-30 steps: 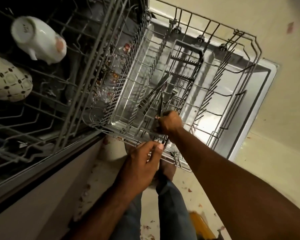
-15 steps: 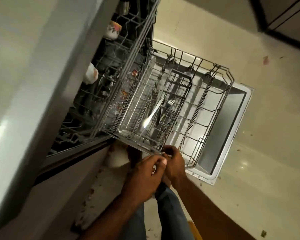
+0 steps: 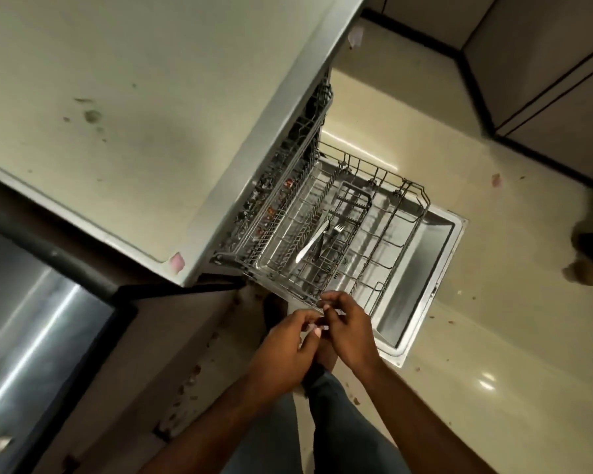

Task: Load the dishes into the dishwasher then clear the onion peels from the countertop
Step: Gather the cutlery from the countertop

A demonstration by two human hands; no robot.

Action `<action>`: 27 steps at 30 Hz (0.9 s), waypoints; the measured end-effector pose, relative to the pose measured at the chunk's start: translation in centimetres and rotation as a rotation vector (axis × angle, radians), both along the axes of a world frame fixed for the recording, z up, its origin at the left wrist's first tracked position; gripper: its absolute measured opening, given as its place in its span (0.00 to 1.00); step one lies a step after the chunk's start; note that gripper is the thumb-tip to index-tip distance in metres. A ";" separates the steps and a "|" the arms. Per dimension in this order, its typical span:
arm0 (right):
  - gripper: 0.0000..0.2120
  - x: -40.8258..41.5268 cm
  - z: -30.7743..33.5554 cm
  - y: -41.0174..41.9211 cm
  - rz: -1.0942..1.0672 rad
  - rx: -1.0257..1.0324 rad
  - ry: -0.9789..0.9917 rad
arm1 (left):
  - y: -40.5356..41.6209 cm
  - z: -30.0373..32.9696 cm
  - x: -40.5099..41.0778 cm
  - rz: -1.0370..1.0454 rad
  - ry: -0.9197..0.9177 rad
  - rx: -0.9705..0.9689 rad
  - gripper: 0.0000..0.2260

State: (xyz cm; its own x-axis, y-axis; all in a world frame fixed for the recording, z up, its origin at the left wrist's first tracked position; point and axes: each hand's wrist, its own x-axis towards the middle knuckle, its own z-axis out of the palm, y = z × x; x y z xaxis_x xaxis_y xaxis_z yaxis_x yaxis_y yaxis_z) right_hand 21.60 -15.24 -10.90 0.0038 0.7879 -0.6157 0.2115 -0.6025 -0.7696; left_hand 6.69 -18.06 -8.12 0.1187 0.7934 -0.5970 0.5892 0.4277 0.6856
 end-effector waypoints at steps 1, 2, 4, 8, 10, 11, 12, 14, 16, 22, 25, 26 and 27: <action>0.09 -0.1 1.3 -0.2 0.021 0.015 0.000 | -0.2 1.2 0.0 0.004 -0.001 0.006 0.14; 0.10 -0.1 2.3 -0.4 0.040 0.029 0.000 | -0.4 2.2 0.0 0.011 -0.006 0.010 0.15; 0.11 -0.3 4.5 -0.8 0.097 0.080 -0.002 | -1.1 4.5 0.0 0.046 -0.009 0.032 0.15; 0.15 -0.6 8.0 -1.4 0.243 0.162 -0.021 | -2.8 8.5 0.2 0.127 0.015 0.092 0.16; 0.15 -1.0 9.5 -1.4 0.297 0.181 -0.006 | -3.8 10.4 0.0 0.169 0.026 0.133 0.15; 0.15 -1.3 10.0 -1.4 0.315 0.181 0.012 | -4.3 11.1 -0.3 0.194 0.029 0.151 0.14; 0.15 -1.6 10.4 -1.4 0.326 0.181 0.027 | -4.7 11.7 -0.5 0.219 0.026 0.161 0.14; 0.14 -2.7 11.6 -1.6 0.348 0.186 0.070 | -5.8 12.9 -1.3 0.299 0.020 0.183 0.14; 0.13 -4.2 12.8 -2.1 0.382 0.186 0.111 | -6.8 14.1 -2.2 0.389 0.001 0.221 0.12; 0.12 -9.0 16.5 -3.6 0.531 0.234 0.155 | -10.2 16.8 -5.9 0.604 -0.061 0.321 0.09; 0.12 -12.9 18.9 -4.6 0.620 0.292 0.188 | -12.5 17.9 -9.2 0.711 -0.058 0.391 0.08; 0.12 -14.4 19.5 -5.1 0.639 0.309 0.206 | -13.3 18.4 -10.5 0.738 -0.054 0.418 0.08; 0.13 -15.7 20.1 -5.6 0.656 0.325 0.224 | -14.0 18.9 -11.6 0.759 -0.049 0.444 0.08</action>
State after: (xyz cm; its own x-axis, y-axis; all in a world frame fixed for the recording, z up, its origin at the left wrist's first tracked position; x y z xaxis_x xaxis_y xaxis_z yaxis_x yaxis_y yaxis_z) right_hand 5.92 -20.89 9.24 -0.6249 0.7273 -0.2837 0.2658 -0.1434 -0.9533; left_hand -4.93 -32.04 10.80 -0.5176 0.8262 -0.2223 0.2201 0.3797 0.8986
